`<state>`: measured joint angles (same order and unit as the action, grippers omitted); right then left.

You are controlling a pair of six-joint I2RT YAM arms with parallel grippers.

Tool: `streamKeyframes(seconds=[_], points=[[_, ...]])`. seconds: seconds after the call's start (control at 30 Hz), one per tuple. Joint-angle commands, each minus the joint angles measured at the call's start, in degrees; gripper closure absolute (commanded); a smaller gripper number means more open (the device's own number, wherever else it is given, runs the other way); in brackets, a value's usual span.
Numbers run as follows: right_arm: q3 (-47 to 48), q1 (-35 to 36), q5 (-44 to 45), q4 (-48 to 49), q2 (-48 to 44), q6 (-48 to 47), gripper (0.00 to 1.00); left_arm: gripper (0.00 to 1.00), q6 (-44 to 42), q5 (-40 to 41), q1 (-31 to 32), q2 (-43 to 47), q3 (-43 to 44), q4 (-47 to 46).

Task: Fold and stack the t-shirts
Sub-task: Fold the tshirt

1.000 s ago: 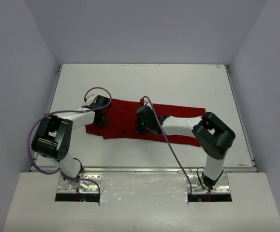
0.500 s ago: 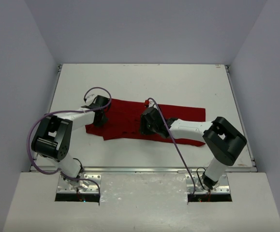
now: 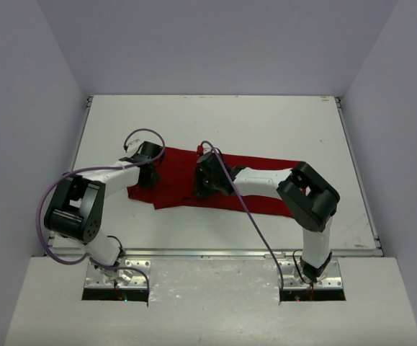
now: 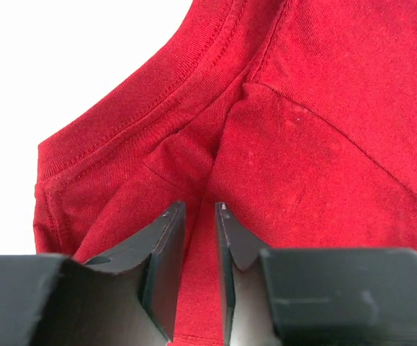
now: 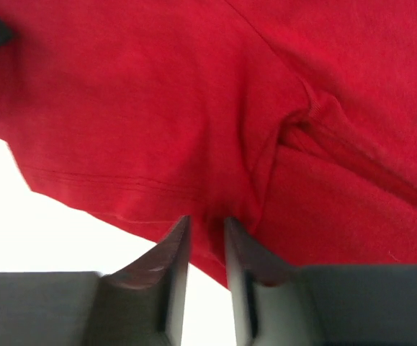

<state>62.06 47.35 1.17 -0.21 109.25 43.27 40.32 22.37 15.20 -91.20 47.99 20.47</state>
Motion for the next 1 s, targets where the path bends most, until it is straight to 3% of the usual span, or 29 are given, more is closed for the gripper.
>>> streamKeyframes(seconds=[0.0, 0.2, 0.53, 0.73, 0.8, 0.87, 0.93, 0.97], points=[[2.98, 0.37, 1.11, -3.56, 0.35, 0.41, 0.76, 0.79, -0.33, 0.04, -0.79, 1.99, 0.53, -0.61], [-0.45, 0.46, 6.21, -3.74, -3.51, -0.02, 0.99, 0.84, -0.59, -0.84, -0.79, -0.12, 0.70, -1.84], [-1.59, 0.46, 9.64, -6.82, -4.93, -1.52, 0.99, 0.77, -0.15, 0.74, -0.79, -2.32, 0.88, -1.84], [-2.73, 0.20, 8.59, -7.61, -5.19, -1.08, 0.99, 0.68, 0.11, 0.84, -0.88, -0.04, 1.06, -1.22], [-3.26, 0.02, 8.59, -8.05, -5.54, -0.73, 0.94, 0.65, 0.20, 1.01, -0.79, 1.54, 1.41, -0.52], [-4.05, 0.02, 8.32, -7.79, -6.24, -0.73, 0.77, 0.60, 0.46, 1.71, -0.87, 3.83, 1.67, 0.36], [-4.49, 0.02, 8.24, -7.35, -7.82, -1.08, 0.75, 0.60, 0.90, 1.89, -0.79, 4.89, 1.85, 0.97], [-4.67, 0.11, 7.71, -6.65, -8.44, -1.34, 0.68, 0.61, 0.99, 1.89, -0.79, 4.89, 1.93, 1.24]])
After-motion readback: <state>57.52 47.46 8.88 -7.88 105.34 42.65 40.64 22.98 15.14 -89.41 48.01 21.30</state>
